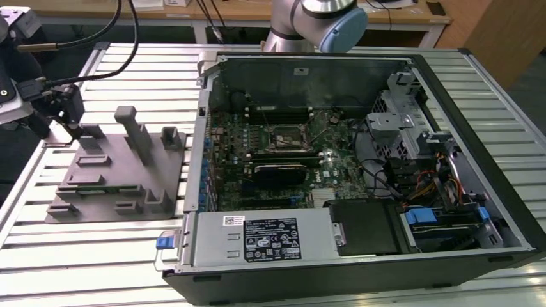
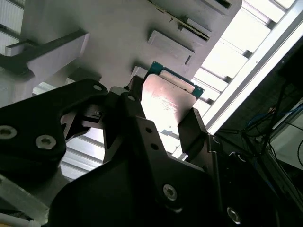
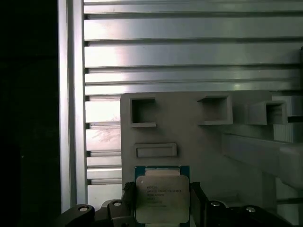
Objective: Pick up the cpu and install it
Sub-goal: 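Pick up the cpu and move it towards the insertion slot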
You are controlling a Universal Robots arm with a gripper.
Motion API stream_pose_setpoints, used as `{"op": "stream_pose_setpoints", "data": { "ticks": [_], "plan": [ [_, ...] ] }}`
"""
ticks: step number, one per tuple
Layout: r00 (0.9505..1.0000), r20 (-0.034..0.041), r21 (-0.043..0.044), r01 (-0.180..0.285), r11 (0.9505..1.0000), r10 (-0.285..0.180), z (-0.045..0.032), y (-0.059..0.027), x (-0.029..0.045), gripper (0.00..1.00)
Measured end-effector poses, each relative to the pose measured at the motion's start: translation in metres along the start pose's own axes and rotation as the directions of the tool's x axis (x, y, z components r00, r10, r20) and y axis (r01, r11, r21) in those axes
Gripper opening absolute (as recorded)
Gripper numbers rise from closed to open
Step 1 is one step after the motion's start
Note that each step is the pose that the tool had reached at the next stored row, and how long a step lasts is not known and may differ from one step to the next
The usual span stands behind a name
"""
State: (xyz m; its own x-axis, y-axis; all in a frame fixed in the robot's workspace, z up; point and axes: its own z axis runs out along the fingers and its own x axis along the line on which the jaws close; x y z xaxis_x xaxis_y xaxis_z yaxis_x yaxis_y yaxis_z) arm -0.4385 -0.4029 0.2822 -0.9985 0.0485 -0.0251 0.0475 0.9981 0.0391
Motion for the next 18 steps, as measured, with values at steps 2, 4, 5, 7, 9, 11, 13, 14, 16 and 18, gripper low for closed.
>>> {"op": "stream_pose_setpoints", "data": {
  "ticks": [2, 4, 5, 7, 9, 11, 13, 14, 16, 18],
  "plan": [
    [1.0, 0.0003, -0.0001, 0.0, 1.0, 0.0, -0.0036, 0.0001, -0.0001, 0.54],
    [1.0, 0.0005, -0.0001, 0.0, 1.0, 0.0, -0.0071, 0.0003, -0.0002, 0.54],
    [1.0, 0.0006, -0.0001, 0.0, 1.0, 0.0, -0.0089, 0.0003, -0.0002, 0.54],
    [1.0, 0.0008, -0.0001, 0.0, 1.0, 0.0, -0.0124, 0.0005, -0.0003, 0.54],
    [1.0, 0.0011, -0.0001, 0.0, 1.0, 0.0, -0.016, 0.0006, -0.0004, 0.54],
    [1.0, 0.0013, 0.0, 0.0, 1.0, 0.0, -0.0194, 0.0007, -0.0005, 0.54],
    [1.0, 0.0015, -0.0001, 0.0, 1.0, 0.0, -0.0228, 0.0009, -0.0006, 0.54],
    [1.0, 0.0016, -0.0001, 0.0, 1.0, 0.0, -0.0247, 0.001, -0.0006, 0.54],
    [1.0, 0.002, -0.0002, 0.0, 1.0, 0.0, -0.0282, 0.0011, -0.0007, 0.54],
    [1.0, 0.0021, -0.0001, 0.0, 1.0, 0.0, -0.0317, 0.0012, -0.0008, 0.54]
  ]
}}
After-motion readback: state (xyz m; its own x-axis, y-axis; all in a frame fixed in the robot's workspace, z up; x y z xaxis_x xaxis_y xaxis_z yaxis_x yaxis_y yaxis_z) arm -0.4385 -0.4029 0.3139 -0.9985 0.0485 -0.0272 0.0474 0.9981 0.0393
